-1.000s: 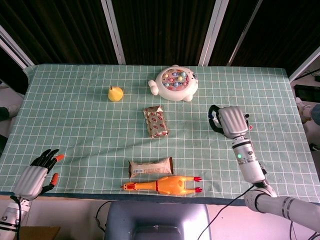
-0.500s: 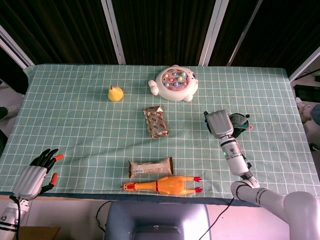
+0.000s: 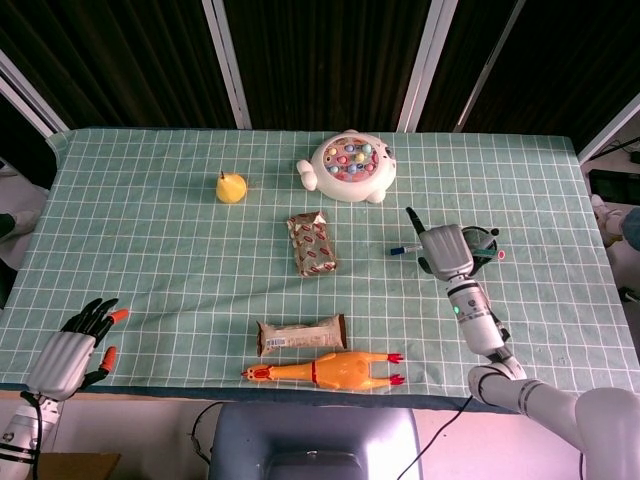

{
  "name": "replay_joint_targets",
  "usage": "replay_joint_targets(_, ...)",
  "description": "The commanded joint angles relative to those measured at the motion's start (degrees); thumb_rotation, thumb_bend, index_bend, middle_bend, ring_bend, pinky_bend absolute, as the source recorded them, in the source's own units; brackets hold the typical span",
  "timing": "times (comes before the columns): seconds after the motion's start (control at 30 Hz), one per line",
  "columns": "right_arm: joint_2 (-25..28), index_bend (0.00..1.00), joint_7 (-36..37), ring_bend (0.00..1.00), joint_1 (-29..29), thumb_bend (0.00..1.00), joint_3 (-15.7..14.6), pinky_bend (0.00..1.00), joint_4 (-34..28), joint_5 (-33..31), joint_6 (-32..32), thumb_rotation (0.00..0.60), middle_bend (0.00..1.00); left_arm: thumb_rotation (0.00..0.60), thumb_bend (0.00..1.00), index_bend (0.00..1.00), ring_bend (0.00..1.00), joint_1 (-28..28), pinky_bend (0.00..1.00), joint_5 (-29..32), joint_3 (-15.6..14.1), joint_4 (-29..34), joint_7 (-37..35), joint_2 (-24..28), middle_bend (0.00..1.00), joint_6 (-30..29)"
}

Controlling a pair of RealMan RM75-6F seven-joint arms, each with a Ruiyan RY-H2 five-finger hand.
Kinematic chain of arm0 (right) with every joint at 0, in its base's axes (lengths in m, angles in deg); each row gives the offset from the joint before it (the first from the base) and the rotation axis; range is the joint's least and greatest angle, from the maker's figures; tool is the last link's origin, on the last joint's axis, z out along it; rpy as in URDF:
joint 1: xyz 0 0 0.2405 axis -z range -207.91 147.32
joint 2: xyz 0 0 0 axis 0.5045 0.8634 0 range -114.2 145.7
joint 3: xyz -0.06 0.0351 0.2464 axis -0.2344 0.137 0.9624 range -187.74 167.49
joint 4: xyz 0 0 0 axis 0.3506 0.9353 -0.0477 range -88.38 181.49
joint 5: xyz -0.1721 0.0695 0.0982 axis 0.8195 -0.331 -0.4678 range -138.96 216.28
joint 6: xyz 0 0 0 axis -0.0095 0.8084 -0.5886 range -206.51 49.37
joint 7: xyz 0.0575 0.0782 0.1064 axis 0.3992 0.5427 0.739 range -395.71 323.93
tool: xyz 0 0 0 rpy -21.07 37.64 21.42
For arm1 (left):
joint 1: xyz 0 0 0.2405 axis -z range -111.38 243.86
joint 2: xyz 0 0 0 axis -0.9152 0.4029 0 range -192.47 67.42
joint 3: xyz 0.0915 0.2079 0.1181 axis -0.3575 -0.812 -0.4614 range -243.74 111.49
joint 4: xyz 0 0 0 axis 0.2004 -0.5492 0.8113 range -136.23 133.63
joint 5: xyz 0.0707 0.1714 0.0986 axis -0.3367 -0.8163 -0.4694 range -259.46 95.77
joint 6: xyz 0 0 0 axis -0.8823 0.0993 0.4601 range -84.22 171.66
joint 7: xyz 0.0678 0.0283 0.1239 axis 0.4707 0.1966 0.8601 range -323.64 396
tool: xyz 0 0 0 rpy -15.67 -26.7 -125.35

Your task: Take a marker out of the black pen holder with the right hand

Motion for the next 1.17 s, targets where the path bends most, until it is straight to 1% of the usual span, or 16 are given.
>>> replay_joint_targets(0.03,7.0,0.15,8.8,1.00,4.1,0.32,2.7,0.93,-11.5,2.5,8.0,0.600,1.00,0.600,0.54,0.20,0.01,0.2,0.23,0.1,0.0,-0.1,0.3,-0.1,0.08,0.4)
replay_joint_targets(0.07,10.1,0.19,12.2,0.99,6.2,0.32,2.2,0.92,-16.1,5.0,11.0,0.600,1.00,0.600,0.54,0.20,0.01,0.2,0.23,0.2,0.0,-0.2,0.5,-0.3,0.08,0.5)
replay_joint_targets(0.13,14.1,0.30,15.3,0.94,8.9,0.32,1.4,0.89,-21.7,7.8,14.7,0.600,0.95,0.600,0.54,0.20,0.01,0.3,0.23,0.3,0.0,-0.2,0.7,-0.4,0.08,0.8)
replay_joint_targets(0.17,16.6,0.33,16.3,0.91,10.7,0.32,0.6,0.87,-25.0,9.5,17.2,0.600,0.93,0.600,0.54,0.20,0.01,0.4,0.23,0.5,0.0,-0.2,0.9,-0.4,0.08,0.9)
replay_joint_targets(0.23,20.4,0.38,15.7,0.82,13.7,0.32,-0.9,0.82,-29.7,11.3,20.3,0.600,0.84,0.600,0.54,0.20,0.01,0.4,0.23,0.6,0.1,-0.3,1.3,-0.6,0.08,0.9)
replay_joint_targets(0.27,23.0,0.39,14.1,0.75,15.7,0.32,-2.1,0.78,-33.1,11.6,21.8,0.600,0.77,0.600,0.54,0.20,0.01,0.4,0.23,0.7,0.1,-0.3,1.5,-0.7,0.08,1.0)
replay_joint_targets(0.37,28.3,0.37,9.0,0.53,20.6,0.32,-4.5,0.62,-40.3,11.7,25.9,0.600,0.58,0.600,0.54,0.20,0.01,0.4,0.23,1.1,0.3,-0.3,2.0,-0.9,0.08,1.0)
replay_joint_targets(0.43,30.5,0.35,6.8,0.40,23.2,0.32,-5.9,0.47,-43.2,11.9,28.1,0.600,0.46,0.600,0.54,0.20,0.01,0.4,0.23,1.4,0.4,-0.3,2.3,-1.0,0.08,1.1)
replay_joint_targets(0.5,32.6,0.31,5.0,0.29,25.9,0.32,-7.4,0.36,-45.4,12.1,30.1,0.600,0.37,0.600,0.54,0.20,0.01,0.4,0.23,1.6,0.5,-0.2,2.6,-1.0,0.08,1.1)
replay_joint_targets(0.57,33.9,0.26,4.0,0.19,28.2,0.32,-8.6,0.27,-46.4,12.1,31.6,0.600,0.29,0.600,0.54,0.20,0.01,0.3,0.23,1.7,0.6,-0.1,2.9,-1.1,0.08,0.9)
replay_joint_targets(0.63,34.5,0.21,3.6,0.11,30.0,0.32,-9.6,0.24,-46.6,12.1,32.5,0.600,0.21,0.600,0.54,0.20,0.01,0.2,0.23,1.6,0.6,0.0,3.1,-1.1,0.08,0.6)
replay_joint_targets(0.7,35.1,0.16,3.2,0.07,31.7,0.32,-10.7,0.23,-46.7,11.6,32.7,0.600,0.14,0.600,0.54,0.20,0.01,0.1,0.23,1.7,0.7,0.0,3.2,-1.2,0.08,0.3)
replay_joint_targets(0.8,35.8,0.11,3.9,0.05,33.2,0.32,-11.6,0.23,-46.9,10.9,32.0,0.600,0.08,0.600,0.54,0.20,0.01,0.0,0.23,1.8,0.8,-0.1,3.3,-1.2,0.08,0.1)
replay_joint_targets(0.97,36.1,0.11,6.8,0.05,33.8,0.32,-11.4,0.23,-46.0,11.2,30.5,0.600,0.08,0.600,0.54,0.20,0.01,-0.4,0.23,1.9,1.1,-0.2,3.6,-1.5,0.07,-0.8)
replay_joint_targets(1.17,36.0,0.12,7.4,0.05,33.7,0.32,-10.9,0.23,-45.8,11.9,28.6,0.600,0.08,0.600,0.54,0.20,0.01,-0.6,0.23,2.1,1.2,-0.2,3.2,-1.4,0.07,-1.3)
